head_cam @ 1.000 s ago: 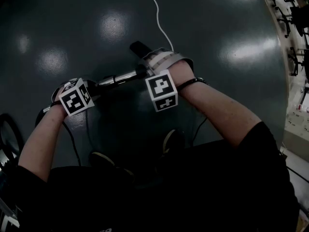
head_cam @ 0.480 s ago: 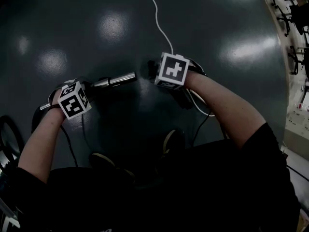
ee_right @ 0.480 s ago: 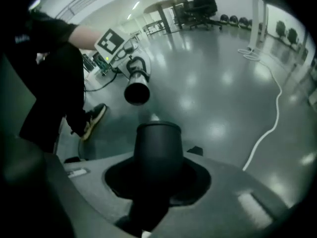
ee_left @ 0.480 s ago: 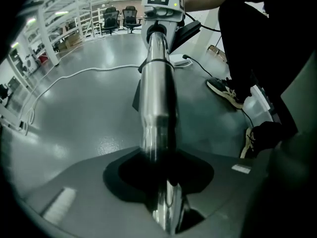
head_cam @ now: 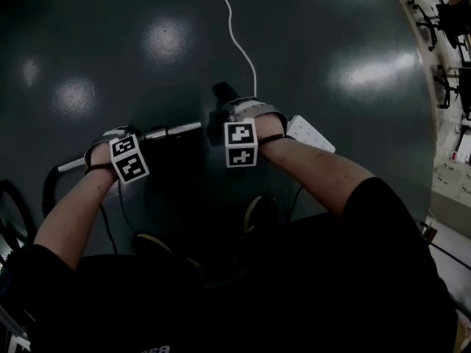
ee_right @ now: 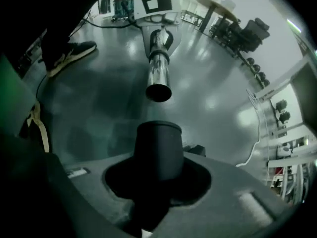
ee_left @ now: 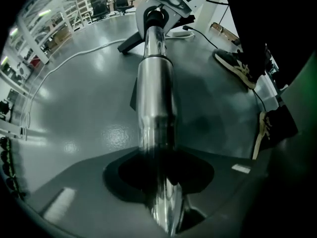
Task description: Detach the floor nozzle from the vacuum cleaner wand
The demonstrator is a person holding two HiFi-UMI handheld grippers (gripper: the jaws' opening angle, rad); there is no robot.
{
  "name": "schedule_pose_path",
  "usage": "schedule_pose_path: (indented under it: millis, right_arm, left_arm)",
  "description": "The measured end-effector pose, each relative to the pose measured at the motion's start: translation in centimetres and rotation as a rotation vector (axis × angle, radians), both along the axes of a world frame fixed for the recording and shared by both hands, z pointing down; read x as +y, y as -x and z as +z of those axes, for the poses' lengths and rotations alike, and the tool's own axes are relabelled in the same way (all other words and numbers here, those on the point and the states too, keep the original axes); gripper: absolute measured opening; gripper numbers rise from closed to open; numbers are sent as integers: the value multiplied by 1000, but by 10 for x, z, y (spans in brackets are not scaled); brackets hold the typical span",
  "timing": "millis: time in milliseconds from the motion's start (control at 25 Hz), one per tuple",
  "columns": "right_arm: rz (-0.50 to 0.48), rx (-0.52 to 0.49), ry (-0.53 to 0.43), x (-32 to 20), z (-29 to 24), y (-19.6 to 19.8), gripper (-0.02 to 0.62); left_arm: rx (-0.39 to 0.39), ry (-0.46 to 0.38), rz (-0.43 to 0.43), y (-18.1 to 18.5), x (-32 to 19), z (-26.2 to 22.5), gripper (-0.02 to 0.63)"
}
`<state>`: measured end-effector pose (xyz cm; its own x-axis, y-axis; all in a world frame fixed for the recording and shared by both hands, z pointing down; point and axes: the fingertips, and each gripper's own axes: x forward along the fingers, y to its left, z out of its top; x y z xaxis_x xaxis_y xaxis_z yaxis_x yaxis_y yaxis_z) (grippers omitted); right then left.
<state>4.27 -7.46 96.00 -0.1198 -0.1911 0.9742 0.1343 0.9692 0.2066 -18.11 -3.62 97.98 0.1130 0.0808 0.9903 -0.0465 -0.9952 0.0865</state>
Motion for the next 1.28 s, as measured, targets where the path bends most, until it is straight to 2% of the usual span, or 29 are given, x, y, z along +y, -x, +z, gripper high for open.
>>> schedule_pose_path:
  millis: [160, 320, 480, 600, 640, 760, 800, 880, 1040, 1160, 1280]
  right_arm:
    - [-87, 64, -59, 11, 18, -6, 112]
    - [-94, 91, -46, 22, 28, 1, 133]
    - [-24, 74, 50, 40, 37, 16, 153]
    - [-21, 68, 103, 50, 39, 23, 155]
    - [-15, 56, 122, 53, 39, 25, 175]
    - [45, 6, 188, 55, 38, 33, 200]
    - [66, -17, 213, 56, 36, 37, 224]
    - [94, -74, 269, 58, 28, 45, 230]
    - [148, -187, 364, 58, 3, 56, 244]
    - [236, -266, 371, 39, -17, 66, 249]
    - [374, -342, 365, 23, -41, 74, 249]
  left_arm:
    - [-22, 13, 20, -1, 11, 16, 141]
    - [-37, 20, 19, -1, 9, 22, 141]
    - [-39, 26, 8, 0, 9, 23, 144]
    - [-19, 39, -23, -1, 6, 22, 151]
    - [-9, 46, -34, -2, 7, 21, 161]
    - [21, 74, -60, -2, 9, 18, 186]
    - [34, 81, -72, -1, 8, 15, 186]
    - [75, 85, -105, 0, 5, 4, 177]
    - [201, 55, -242, -1, -15, -23, 151]
    - [310, 26, -417, 4, -36, -52, 149]
    - [450, -3, -617, 10, -41, -92, 138]
